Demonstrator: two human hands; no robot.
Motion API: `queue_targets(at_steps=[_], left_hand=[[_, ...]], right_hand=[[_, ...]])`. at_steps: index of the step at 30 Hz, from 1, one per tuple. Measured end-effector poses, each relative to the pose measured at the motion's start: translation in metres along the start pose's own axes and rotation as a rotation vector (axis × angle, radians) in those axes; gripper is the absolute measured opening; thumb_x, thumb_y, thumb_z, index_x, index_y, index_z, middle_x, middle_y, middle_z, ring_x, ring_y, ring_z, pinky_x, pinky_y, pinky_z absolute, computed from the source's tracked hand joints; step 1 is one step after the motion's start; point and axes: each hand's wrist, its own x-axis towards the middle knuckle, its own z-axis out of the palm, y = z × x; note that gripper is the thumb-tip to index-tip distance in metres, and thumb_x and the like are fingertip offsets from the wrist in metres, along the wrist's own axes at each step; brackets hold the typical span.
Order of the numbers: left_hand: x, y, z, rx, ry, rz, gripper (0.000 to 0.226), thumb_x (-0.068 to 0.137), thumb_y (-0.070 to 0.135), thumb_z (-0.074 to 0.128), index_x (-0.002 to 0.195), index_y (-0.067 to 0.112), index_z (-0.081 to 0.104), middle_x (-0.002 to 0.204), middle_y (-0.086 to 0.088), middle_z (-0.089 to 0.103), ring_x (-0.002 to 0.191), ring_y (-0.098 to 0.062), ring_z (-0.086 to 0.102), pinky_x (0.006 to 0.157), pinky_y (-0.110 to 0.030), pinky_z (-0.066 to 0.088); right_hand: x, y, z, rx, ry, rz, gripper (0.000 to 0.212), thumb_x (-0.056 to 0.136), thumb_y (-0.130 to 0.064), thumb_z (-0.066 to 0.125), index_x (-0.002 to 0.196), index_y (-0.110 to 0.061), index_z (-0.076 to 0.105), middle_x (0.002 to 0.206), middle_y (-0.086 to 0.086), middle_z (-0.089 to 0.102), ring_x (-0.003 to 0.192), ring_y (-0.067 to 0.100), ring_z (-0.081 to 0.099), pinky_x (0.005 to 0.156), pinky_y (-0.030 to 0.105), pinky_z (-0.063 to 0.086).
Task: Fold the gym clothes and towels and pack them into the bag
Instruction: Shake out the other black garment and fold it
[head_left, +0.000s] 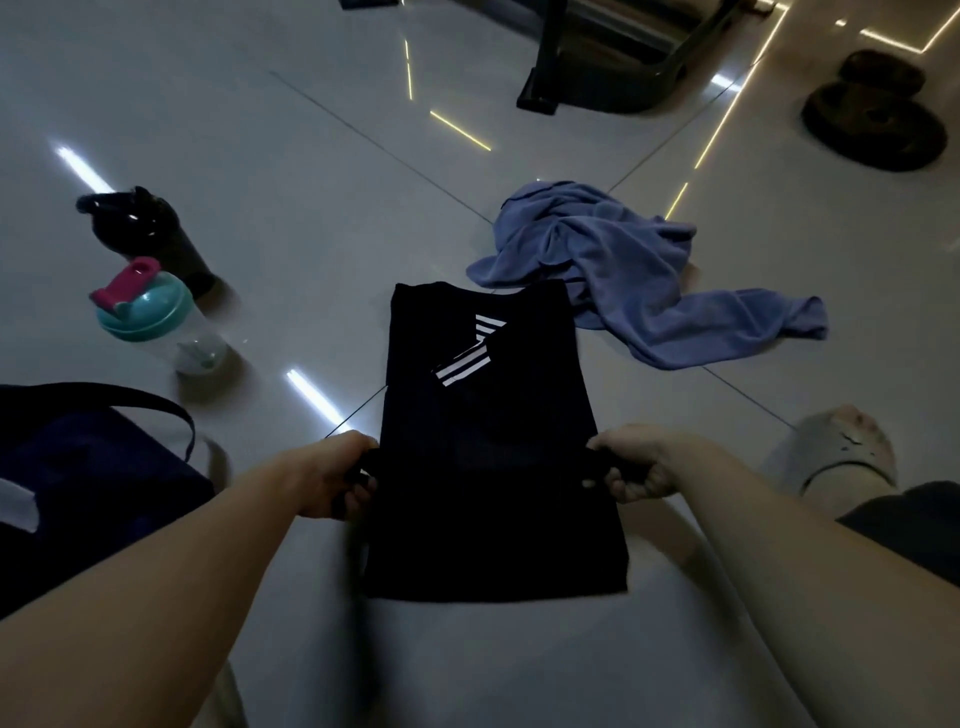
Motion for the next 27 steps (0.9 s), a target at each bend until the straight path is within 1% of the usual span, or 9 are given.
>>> queue_targets(at_steps=[2, 4, 7, 10, 12, 15, 18, 23, 27], left_hand=[[0.007, 0.003, -0.004, 0.002, 0.021, 0.026, 0.053, 0.09, 0.07, 0.049, 0.068, 0.022, 0.05, 0.064, 0.002, 0.032, 0.053, -0.012, 0.017, 0.049, -0.023, 0.012], [0.01, 0.002, -0.007, 0.051, 0.071, 0.093, 0.068, 0.074, 0.088, 0.056, 0.063, 0.021, 0.06, 0.063, 0.003, 0.031, 0.056, -0.013, 0.014, 0.05, -0.025, 0.012], [0.009, 0.002, 0.0, 0.204, 0.163, 0.213, 0.045, 0.067, 0.063, 0.083, 0.08, 0.02, 0.079, 0.061, 0.006, 0.051, 0.047, -0.009, 0.033, 0.048, -0.025, 0.022], [0.01, 0.004, 0.016, 0.232, 0.217, 0.312, 0.032, 0.072, 0.023, 0.09, 0.1, 0.013, 0.079, 0.087, -0.001, 0.079, 0.069, -0.014, 0.072, 0.054, -0.021, 0.047], [0.009, 0.006, 0.023, 0.189, 0.223, 0.383, 0.026, 0.075, 0.008, 0.085, 0.1, 0.009, 0.078, 0.091, -0.005, 0.079, 0.078, -0.017, 0.076, 0.058, -0.017, 0.054], [0.005, 0.006, 0.027, 0.128, 0.189, 0.462, 0.024, 0.081, 0.003, 0.074, 0.104, 0.009, 0.076, 0.1, -0.01, 0.078, 0.091, -0.022, 0.075, 0.069, -0.021, 0.057], [0.0, 0.005, 0.03, -0.036, 0.063, 0.464, 0.03, 0.08, 0.005, 0.065, 0.109, 0.001, 0.072, 0.11, -0.018, 0.074, 0.098, -0.028, 0.071, 0.086, -0.033, 0.056], [-0.009, 0.003, 0.031, -0.324, -0.21, 0.382, 0.036, 0.071, 0.01, 0.059, 0.105, 0.005, 0.068, 0.094, -0.013, 0.068, 0.079, -0.027, 0.066, 0.075, -0.038, 0.052], [0.004, 0.002, 0.029, -0.326, -0.015, 0.347, 0.029, 0.087, 0.011, 0.061, 0.114, 0.004, 0.069, 0.104, -0.014, 0.075, 0.088, -0.03, 0.072, 0.075, -0.039, 0.057]], right_hand=[[0.017, -0.001, -0.001, 0.063, 0.055, -0.012, 0.055, 0.099, -0.06, 0.049, 0.131, -0.015, 0.047, 0.071, 0.013, 0.066, 0.041, 0.012, 0.035, 0.038, 0.02, 0.035], [0.029, 0.005, -0.001, 0.101, 0.086, -0.051, 0.062, 0.091, -0.072, 0.051, 0.134, -0.027, 0.044, 0.069, 0.011, 0.062, 0.042, 0.014, 0.035, 0.039, 0.02, 0.03], [0.029, 0.016, 0.003, 0.092, 0.127, -0.1, 0.042, 0.09, -0.046, 0.072, 0.111, -0.011, 0.058, 0.059, 0.003, 0.048, 0.041, 0.012, 0.031, 0.038, 0.022, 0.025], [0.023, 0.025, 0.008, 0.037, 0.239, -0.224, 0.015, 0.089, -0.007, 0.072, 0.085, -0.003, 0.059, 0.056, 0.004, 0.048, 0.036, 0.013, 0.039, 0.038, 0.021, 0.027], [0.016, 0.028, 0.009, -0.008, 0.288, -0.301, 0.027, 0.089, 0.003, 0.069, 0.069, -0.003, 0.053, 0.048, 0.002, 0.048, 0.028, 0.008, 0.041, 0.032, 0.015, 0.027], [0.0, 0.026, 0.015, -0.05, 0.299, -0.403, 0.04, 0.089, 0.007, 0.068, 0.058, -0.007, 0.045, 0.033, -0.01, 0.042, 0.023, 0.0, 0.037, 0.03, 0.012, 0.027], [0.003, 0.024, 0.015, -0.053, 0.316, -0.501, 0.031, 0.086, 0.002, 0.074, 0.07, -0.006, 0.049, 0.045, -0.002, 0.039, 0.028, 0.0, 0.036, 0.035, 0.011, 0.029], [0.01, 0.025, 0.016, -0.021, 0.312, -0.5, 0.01, 0.083, -0.005, 0.071, 0.077, -0.002, 0.064, 0.071, 0.011, 0.058, 0.057, 0.016, 0.057, 0.053, 0.022, 0.044], [0.013, 0.026, 0.015, 0.06, 0.293, -0.431, 0.016, 0.082, -0.004, 0.064, 0.068, -0.011, 0.059, 0.07, 0.01, 0.058, 0.066, 0.025, 0.058, 0.067, 0.034, 0.045]])
